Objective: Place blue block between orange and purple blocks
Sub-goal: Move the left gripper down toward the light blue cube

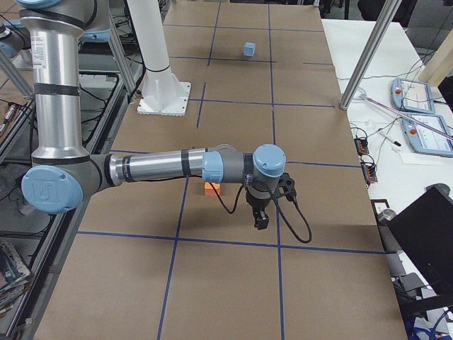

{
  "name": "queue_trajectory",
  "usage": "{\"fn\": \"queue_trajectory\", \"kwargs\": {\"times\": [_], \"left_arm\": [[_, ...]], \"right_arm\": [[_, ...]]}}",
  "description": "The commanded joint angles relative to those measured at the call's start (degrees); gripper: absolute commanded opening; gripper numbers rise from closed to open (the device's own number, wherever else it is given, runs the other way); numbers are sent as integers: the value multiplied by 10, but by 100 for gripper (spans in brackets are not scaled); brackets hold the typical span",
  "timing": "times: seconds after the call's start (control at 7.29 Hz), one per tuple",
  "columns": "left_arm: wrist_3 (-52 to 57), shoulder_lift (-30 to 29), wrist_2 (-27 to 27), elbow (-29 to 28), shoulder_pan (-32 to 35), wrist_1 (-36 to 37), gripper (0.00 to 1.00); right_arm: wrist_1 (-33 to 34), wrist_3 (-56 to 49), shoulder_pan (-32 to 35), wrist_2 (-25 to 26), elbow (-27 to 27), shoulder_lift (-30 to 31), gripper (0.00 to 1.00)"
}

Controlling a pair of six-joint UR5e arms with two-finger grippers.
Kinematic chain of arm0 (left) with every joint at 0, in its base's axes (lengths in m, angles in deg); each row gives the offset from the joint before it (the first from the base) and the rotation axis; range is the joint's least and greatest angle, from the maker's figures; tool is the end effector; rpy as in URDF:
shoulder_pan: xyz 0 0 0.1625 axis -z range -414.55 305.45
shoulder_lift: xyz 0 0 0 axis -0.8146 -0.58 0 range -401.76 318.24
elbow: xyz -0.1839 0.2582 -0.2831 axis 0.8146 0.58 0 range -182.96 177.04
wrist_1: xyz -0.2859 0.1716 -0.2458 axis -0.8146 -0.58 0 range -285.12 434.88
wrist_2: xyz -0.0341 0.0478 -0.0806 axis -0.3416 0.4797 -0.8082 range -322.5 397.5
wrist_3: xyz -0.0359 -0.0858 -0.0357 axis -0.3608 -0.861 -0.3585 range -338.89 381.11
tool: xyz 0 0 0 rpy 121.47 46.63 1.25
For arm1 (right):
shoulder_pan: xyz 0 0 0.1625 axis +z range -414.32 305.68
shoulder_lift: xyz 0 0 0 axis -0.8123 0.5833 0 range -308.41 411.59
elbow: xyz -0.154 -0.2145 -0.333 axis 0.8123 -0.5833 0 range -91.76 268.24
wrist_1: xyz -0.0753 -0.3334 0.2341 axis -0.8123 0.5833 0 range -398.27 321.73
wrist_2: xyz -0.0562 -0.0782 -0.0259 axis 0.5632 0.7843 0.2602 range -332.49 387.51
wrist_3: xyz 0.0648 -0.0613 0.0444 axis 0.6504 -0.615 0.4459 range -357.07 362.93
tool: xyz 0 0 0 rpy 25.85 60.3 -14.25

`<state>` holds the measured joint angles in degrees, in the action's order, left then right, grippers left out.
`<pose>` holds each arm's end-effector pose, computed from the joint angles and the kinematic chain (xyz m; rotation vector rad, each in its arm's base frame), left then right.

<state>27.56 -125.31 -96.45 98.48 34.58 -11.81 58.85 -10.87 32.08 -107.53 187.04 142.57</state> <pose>-0.0575 -0.4456 0.6195 0.0652 0.7654 0.1326 0.0324 -0.4849 0.6033 0.0818 -0.7848 -0.2927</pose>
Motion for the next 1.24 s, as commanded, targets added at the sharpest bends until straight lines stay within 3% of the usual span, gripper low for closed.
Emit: {"fn": "queue_trajectory", "kwargs": {"times": [0.0, 0.27, 0.69, 0.82, 0.96, 1.1], "left_arm": [[3, 1, 0, 9, 2, -1, 100], [1, 1, 1, 3, -1, 1, 100], [1, -54, 0, -9, -5, -62, 100], [2, -54, -1, -11, -24, -85, 100], [-14, -54, 0, -4, -86, -123, 100], [-97, -57, 3, 2, -142, -138, 100]], "right_arm": [[0, 1, 0, -1, -1, 3, 100], [-1, 2, -1, -1, 0, -3, 100], [-1, 23, -2, -1, 3, -20, 100], [-1, 23, -2, -1, 3, -22, 100], [-1, 24, -2, -1, 4, -23, 100], [-1, 24, -2, -1, 3, -26, 100]]}}
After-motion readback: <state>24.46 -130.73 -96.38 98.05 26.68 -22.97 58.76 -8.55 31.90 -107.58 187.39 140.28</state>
